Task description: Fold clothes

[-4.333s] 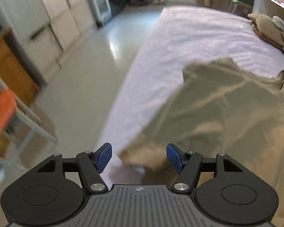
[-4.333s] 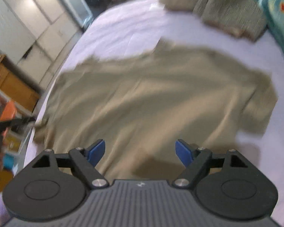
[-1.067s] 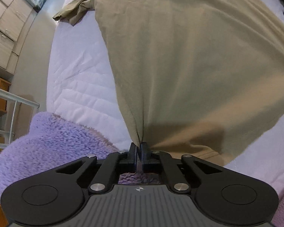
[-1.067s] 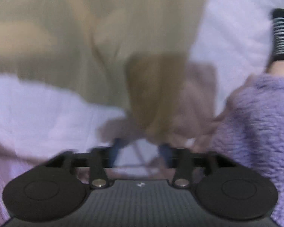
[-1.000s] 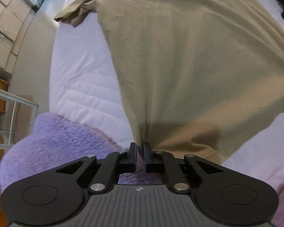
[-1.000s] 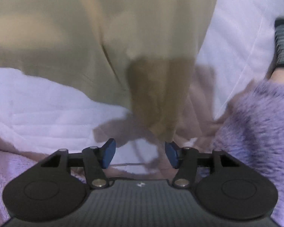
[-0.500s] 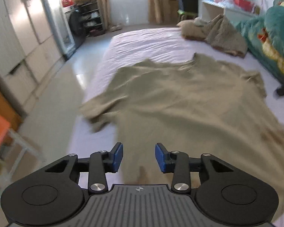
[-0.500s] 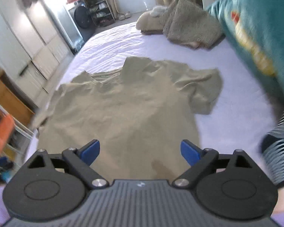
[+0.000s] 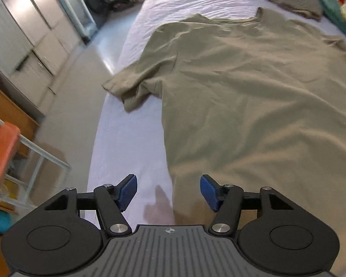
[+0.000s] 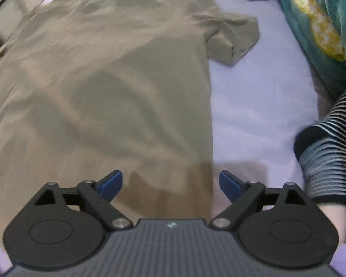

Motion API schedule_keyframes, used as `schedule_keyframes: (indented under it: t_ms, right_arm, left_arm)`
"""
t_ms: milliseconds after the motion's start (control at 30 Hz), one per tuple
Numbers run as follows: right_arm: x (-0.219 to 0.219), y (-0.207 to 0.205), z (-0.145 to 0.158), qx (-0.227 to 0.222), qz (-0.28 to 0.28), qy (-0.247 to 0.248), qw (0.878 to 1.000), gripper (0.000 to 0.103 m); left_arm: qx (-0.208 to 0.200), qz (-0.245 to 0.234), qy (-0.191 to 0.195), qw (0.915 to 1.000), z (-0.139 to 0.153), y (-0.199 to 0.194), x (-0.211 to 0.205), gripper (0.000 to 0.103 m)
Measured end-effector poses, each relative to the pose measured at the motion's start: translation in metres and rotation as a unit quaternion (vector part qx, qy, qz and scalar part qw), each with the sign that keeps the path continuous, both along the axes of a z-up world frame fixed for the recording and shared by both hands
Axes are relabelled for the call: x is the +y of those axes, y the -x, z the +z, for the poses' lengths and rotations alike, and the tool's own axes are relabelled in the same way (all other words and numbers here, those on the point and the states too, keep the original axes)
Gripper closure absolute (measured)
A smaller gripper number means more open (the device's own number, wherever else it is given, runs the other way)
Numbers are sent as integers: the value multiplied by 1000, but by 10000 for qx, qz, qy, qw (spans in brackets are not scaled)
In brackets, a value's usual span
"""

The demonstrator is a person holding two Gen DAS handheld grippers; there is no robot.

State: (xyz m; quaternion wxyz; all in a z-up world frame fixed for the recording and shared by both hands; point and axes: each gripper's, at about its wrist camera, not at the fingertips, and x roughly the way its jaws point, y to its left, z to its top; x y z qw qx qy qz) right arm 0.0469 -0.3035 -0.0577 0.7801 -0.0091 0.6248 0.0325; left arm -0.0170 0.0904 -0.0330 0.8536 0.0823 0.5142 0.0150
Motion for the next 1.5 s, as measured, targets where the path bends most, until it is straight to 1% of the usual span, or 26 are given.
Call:
schedule_keyframes:
  t_ms: [67, 100, 167, 233, 267, 367, 467, 533, 567, 600, 633, 733, 833, 900, 933, 1000, 1033, 1067, 1100, 1133, 1167, 1200, 1267, 1367, 1433, 1500]
  right_arm:
    - [2, 20, 9, 247, 133, -327, 9991, 10]
    - [4, 29, 8, 365, 149, -427, 9983, 10]
    - [9, 42, 5, 477, 200, -434, 9977, 10]
    - [13, 53, -4, 541, 231, -190, 9981, 9]
    - [14, 57, -9, 574, 194, -21, 9982, 9]
    - [10, 66, -21, 708, 114, 215, 9972, 9]
    - [5, 76, -35, 949, -3, 276, 9951, 9]
    - [-2, 81, -48, 1145, -137, 76, 9933, 9]
    - [-3, 82, -52, 1191, -174, 0, 9927, 7]
    - [-3, 82, -54, 1185, -172, -37, 9928, 5]
    - [-1, 81, -56, 1177, -118, -59, 9930, 0]
    - [5, 77, -58, 1196, 14, 37, 9928, 0]
    - [5, 74, -58, 1213, -73, 30, 9926, 0]
    - [4, 73, -57, 1125, -255, 10, 9933, 0]
    - [3, 74, -56, 1044, -344, -8, 9939, 0]
    - [3, 78, -52, 915, -376, -20, 9951, 0]
    - [5, 80, -50, 895, -329, -4, 9954, 6]
    - [7, 81, -47, 877, -286, 8, 9957, 19]
    - [11, 82, -42, 853, -235, -9, 9961, 28]
    - [15, 83, -37, 822, -171, -51, 9965, 58]
    - [19, 85, -32, 792, -107, -93, 9968, 91]
    - [23, 86, -27, 762, -43, -135, 9970, 96]
    - [30, 87, -26, 725, 112, -55, 9973, 97]
    - [36, 86, -25, 692, 204, -27, 9974, 97]
    - [36, 85, -20, 629, 218, -67, 9978, 98]
    - [35, 84, -12, 530, 193, -212, 9982, 98]
  left_arm:
    - [276, -23, 425, 9987, 8, 24, 8, 41]
    - [422, -41, 455, 9981, 6, 35, 6, 40]
    - [657, -61, 386, 9971, -2, 56, 1, 40]
    - [814, -41, 253, 9964, -14, 76, -5, 40]
    - [876, 82, 219, 9959, -20, 84, -5, 40]
    - [1099, 466, 346, 9922, -36, 96, 1, 40]
    - [1104, 595, 253, 9918, -44, 101, 0, 38]
    - [1188, 672, 239, 9904, -47, 99, 0, 37]
    - [1197, 652, 204, 9905, -47, 100, -1, 37]
    - [1198, 618, 161, 9907, -47, 101, -3, 37]
    - [1180, 589, 122, 9912, -49, 100, -5, 36]
    - [1098, 686, 146, 9915, -58, 96, -5, 31]
    - [1060, 717, 207, 9916, -63, 92, -7, 32]
    - [979, 645, 258, 9928, -65, 92, -7, 36]
    - [935, 605, 284, 9934, -66, 93, -7, 45]
    - [903, 607, 579, 9924, -64, 95, -8, 65]
    - [881, 545, 590, 9929, -64, 95, -11, 73]
    - [856, 467, 566, 9936, -63, 95, -14, 77]
    - [829, 459, 601, 9937, -63, 95, -16, 86]
    - [790, 453, 629, 9939, -61, 96, -16, 93]
    - [749, 443, 652, 9941, -59, 96, -16, 95]
    - [707, 433, 676, 9943, -57, 95, -15, 96]
    - [624, 414, 722, 9946, -53, 95, -15, 97]
    - [499, 384, 792, 9949, -46, 95, -15, 98]
    - [416, 365, 839, 9949, -42, 95, -15, 98]
    - [333, 345, 885, 9949, -37, 95, -15, 98]
